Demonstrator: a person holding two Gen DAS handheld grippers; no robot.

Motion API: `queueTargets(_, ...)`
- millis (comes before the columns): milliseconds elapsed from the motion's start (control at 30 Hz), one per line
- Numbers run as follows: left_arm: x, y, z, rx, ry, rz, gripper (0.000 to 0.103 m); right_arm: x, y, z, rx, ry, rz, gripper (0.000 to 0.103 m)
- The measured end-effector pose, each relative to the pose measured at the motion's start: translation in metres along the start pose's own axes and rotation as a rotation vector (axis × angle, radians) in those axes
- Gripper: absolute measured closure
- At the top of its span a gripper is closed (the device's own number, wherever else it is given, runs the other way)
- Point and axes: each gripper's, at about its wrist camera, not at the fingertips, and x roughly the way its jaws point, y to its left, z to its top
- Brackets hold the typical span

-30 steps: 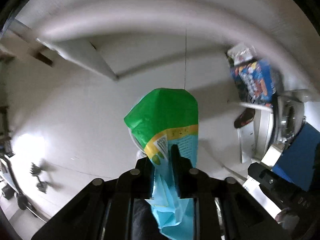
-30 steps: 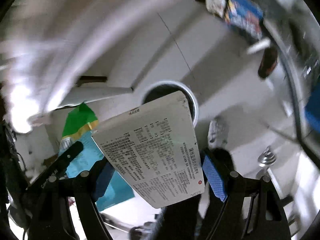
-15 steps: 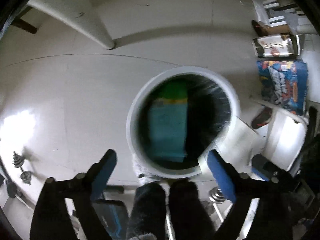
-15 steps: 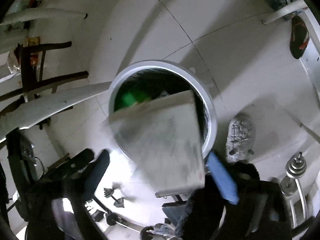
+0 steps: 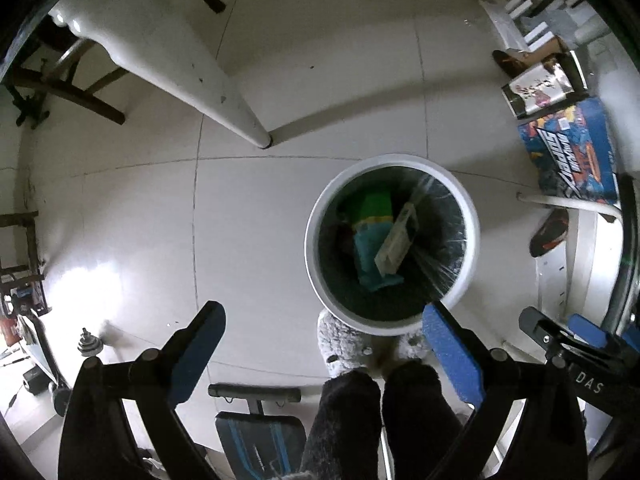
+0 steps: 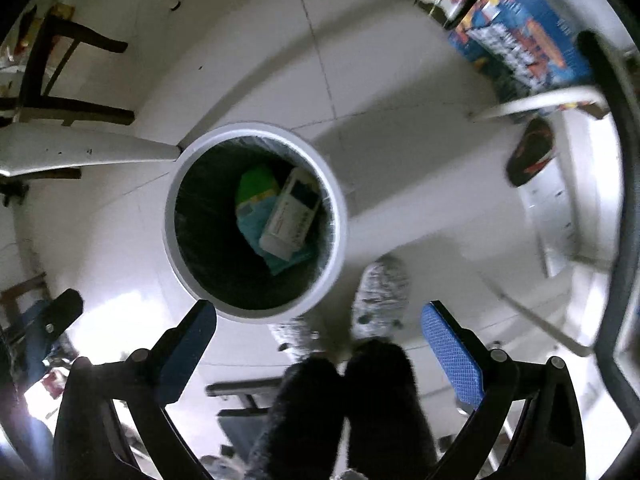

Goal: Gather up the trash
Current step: 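Carry the bag and leaflet over the bin and open both tools, then move both tools back over the table toward the orange bag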

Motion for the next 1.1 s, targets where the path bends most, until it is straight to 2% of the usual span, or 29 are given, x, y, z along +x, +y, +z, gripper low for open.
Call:
queueTargets(300, -0.073, 0.0, -0.021, 0.003, -0.036, -0.005, 0.002, -0.088, 0.002, -0.025, -0.048, -0.047, -0.02, 0.0)
queueTargets(467, -0.136, 0.007, -0.04, 0.001, -0.065, -0.02, 0.002, -0.158, 0.011, -0.048, -0.074, -0.064, -0.005, 0.0)
queueTargets(733, -0.232, 0.016, -0.053, 0.032, -0.14, 0.009, 0.002, -0.268, 0.026, -0.082, -0.063, -0.083, 0.041, 0.0)
queueTargets(933, -0.293, 0.02, -0.033, 0.009, -0.246, 0.022, 0.002, -0.344, 0.038, -0.08, -0.021, -0.145, 0.124, 0.0)
queueTargets(1100, -0.327, -0.001, 0.006, -0.018, -0.306, 0.005, 0.002, -0.403, 0.032, -0.045, 0.05, -0.236, 0.172, 0.0)
